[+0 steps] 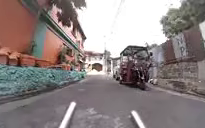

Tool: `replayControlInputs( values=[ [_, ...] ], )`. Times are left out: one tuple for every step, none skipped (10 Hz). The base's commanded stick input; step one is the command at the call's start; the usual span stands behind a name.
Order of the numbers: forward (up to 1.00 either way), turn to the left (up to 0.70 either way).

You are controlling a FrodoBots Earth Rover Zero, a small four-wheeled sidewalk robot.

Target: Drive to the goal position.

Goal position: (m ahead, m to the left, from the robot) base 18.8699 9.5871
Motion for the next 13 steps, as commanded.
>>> replayControlInputs(
  values=[
    [0.85,0.0],
    [0.85,0.0],
    [0.85,0.0],
    [0.85,0.0],
    [0.85,0.0],
    [0.85,0.0],
    [0.85,0.0],
    [0.85,0.0],
    [0.85,0.0],
    [0.85,0.0],
    [0.85,0.0],
    [0.85,0.0],
    [0.85,0.0]
  ],
)
